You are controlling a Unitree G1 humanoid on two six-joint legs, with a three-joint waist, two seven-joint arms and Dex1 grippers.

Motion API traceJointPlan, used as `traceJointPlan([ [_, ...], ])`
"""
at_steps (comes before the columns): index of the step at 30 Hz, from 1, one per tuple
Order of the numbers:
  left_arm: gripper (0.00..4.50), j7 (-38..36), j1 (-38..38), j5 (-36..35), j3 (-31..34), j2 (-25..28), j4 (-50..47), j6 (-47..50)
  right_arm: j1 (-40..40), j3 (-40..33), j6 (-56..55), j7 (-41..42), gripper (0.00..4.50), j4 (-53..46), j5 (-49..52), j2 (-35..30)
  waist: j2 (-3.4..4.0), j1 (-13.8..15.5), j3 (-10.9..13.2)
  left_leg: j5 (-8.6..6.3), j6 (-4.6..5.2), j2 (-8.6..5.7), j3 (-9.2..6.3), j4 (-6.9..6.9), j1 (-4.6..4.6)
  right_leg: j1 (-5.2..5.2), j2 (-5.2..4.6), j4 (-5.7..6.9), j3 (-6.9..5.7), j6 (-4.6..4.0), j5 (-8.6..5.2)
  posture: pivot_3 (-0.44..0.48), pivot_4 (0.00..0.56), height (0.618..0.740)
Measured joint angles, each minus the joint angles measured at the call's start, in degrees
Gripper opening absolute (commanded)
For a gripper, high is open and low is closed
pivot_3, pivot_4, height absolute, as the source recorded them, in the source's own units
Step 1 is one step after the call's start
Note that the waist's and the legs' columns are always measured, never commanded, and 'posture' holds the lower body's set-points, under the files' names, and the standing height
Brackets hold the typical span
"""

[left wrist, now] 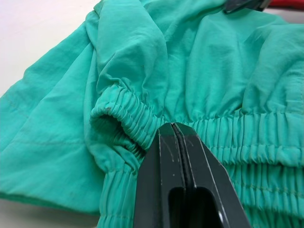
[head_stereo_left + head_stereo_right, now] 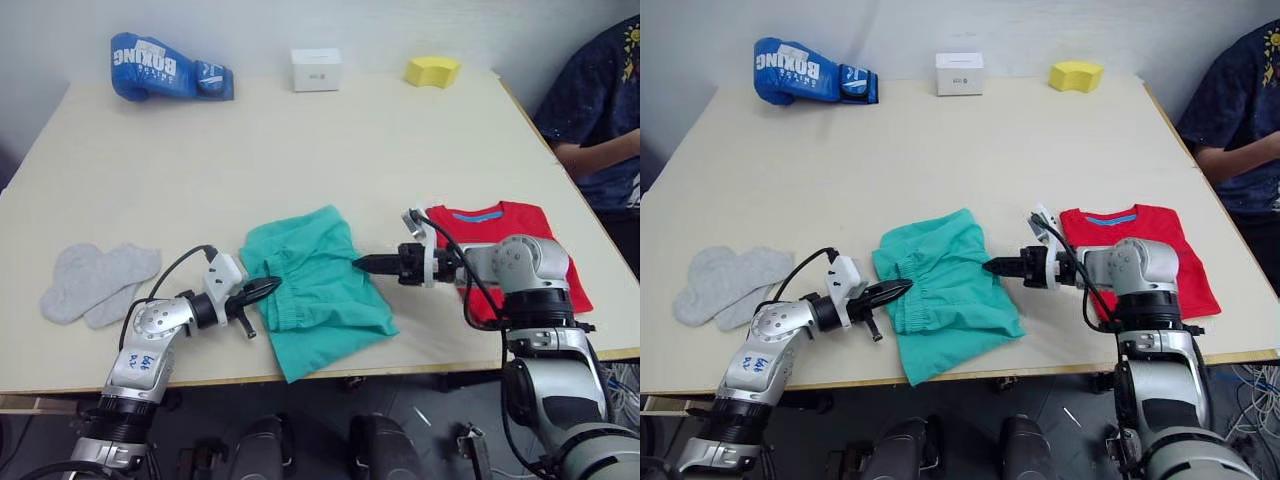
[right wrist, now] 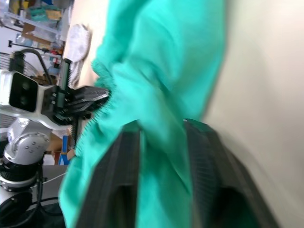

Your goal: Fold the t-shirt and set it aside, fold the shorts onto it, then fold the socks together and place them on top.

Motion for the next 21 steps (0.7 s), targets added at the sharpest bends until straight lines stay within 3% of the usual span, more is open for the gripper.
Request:
traceJointPlan([
  [5,0.00,-0.08,-0.10,0.07,0.00,-0.46,0.30,-0.05,1.27,3.76,-3.02,7.47,4.34,-0.03,-1.30,-7.54,0.00,0.08,0.00,-0.02,0.04,0.00,0.01,0.01,0.01,0.00,-0.01,-0.02,0.00,0.01,0.00,0.000,0.150,0.740],
  [6,0.00,-0.08,-0.21,0.21,-0.02,-0.62,0.34,-0.03,1.15,3.96,-3.20,8.39,4.46,0.54,-1.40,-7.65,0.00,0.00,0.00,-0.02,0.03,0.02,0.03,0.02,0.04,0.01,0.00,-0.01,0.01,0.01,0.01,0.000,0.150,0.740],
  [11,0.00,-0.20,-0.27,0.39,-0.03,-0.88,0.41,0.10,-2.86,4.36,-4.44,9.22,4.46,7.55,-3.35,-6.02,0.00,-0.12,0.00,0.00,0.01,0.06,0.13,0.04,0.09,0.00,-0.01,0.02,-0.05,0.04,0.02,0.000,0.150,0.740],
  [17,0.00,-0.62,-0.74,0.59,-0.21,-0.83,0.36,0.73,-9.30,9.90,-6.84,13.06,4.46,14.59,-6.17,2.79,0.00,-0.12,0.00,0.00,-0.01,0.08,0.13,0.02,0.08,-0.02,0.00,0.03,-0.05,0.04,0.02,0.000,0.150,0.740],
  [21,0.00,-0.50,-0.75,0.64,-0.29,-0.78,0.01,1.29,-10.98,11.50,-8.40,13.28,3.55,16.93,-8.06,7.67,-0.01,-0.13,-0.01,0.00,-0.01,0.06,0.13,0.03,0.07,-0.02,-0.01,0.04,-0.05,0.03,0.03,0.000,0.150,0.740],
])
